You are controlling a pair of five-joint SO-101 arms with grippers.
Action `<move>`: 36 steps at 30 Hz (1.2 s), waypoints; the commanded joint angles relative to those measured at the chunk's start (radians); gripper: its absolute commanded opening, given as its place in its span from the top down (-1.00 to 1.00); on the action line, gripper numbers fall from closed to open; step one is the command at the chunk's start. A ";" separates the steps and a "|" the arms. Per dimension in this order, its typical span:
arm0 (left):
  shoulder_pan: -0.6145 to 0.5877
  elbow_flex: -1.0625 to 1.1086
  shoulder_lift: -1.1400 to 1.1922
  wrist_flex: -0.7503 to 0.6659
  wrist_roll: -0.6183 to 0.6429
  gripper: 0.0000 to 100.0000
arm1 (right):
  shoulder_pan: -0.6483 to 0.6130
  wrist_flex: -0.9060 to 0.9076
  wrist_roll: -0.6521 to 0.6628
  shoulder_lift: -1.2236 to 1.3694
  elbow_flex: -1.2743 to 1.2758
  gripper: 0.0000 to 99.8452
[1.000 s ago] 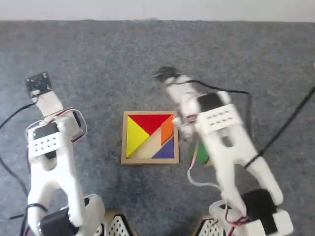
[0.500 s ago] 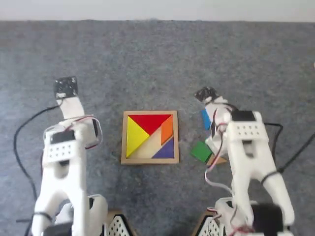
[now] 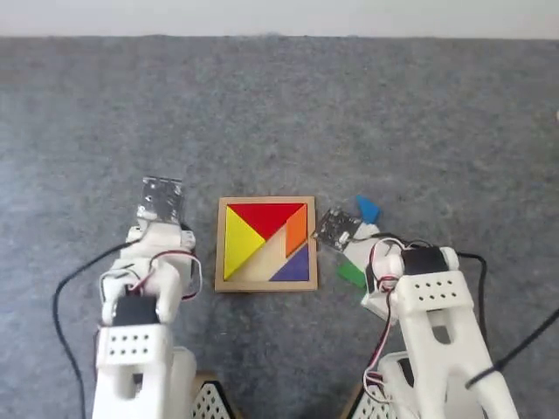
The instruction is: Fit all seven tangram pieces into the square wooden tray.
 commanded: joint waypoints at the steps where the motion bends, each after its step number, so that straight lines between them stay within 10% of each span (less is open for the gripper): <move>1: 0.005 0.024 -0.129 -0.023 -0.017 0.96 | -0.002 -0.016 0.147 -0.033 -0.005 0.76; 16: -0.061 0.058 -0.282 0.055 -0.017 0.96 | -0.002 -0.156 0.413 0.159 -0.003 0.58; 36: -0.061 0.058 -0.282 0.055 -0.021 0.96 | 0.019 -0.263 0.417 0.383 -0.089 0.67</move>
